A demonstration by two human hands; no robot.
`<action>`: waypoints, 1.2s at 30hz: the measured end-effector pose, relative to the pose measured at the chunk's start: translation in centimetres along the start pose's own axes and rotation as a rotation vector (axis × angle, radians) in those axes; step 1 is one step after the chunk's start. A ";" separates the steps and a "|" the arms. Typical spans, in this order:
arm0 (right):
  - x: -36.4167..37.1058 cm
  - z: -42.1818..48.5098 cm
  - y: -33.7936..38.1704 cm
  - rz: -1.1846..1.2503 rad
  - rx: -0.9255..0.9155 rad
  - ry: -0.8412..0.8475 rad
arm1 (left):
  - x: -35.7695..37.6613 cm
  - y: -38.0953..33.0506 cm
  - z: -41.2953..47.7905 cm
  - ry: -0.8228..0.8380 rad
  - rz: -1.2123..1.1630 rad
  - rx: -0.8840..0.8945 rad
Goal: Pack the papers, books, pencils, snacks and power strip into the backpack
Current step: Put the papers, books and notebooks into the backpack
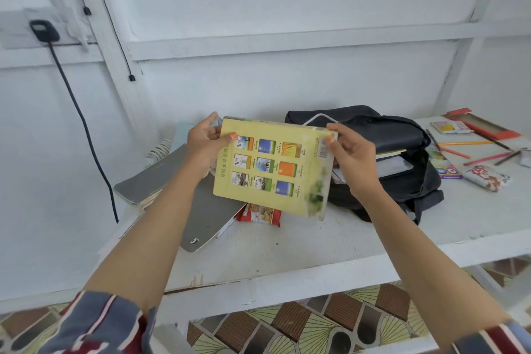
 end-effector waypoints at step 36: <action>-7.9 1.2 2.8 -0.564 -0.060 0.056 | 7.8 -1.6 -3.6 0.285 -0.417 -0.116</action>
Point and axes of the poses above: each hand's wrist, its own z-axis towards the middle knuckle, its own x-axis out of the palm, y = z × x, the point moved 5 cm from there along z, towards the middle knuckle, and after that the axes turned 6 degrees about -z, right-handed, at the moved point
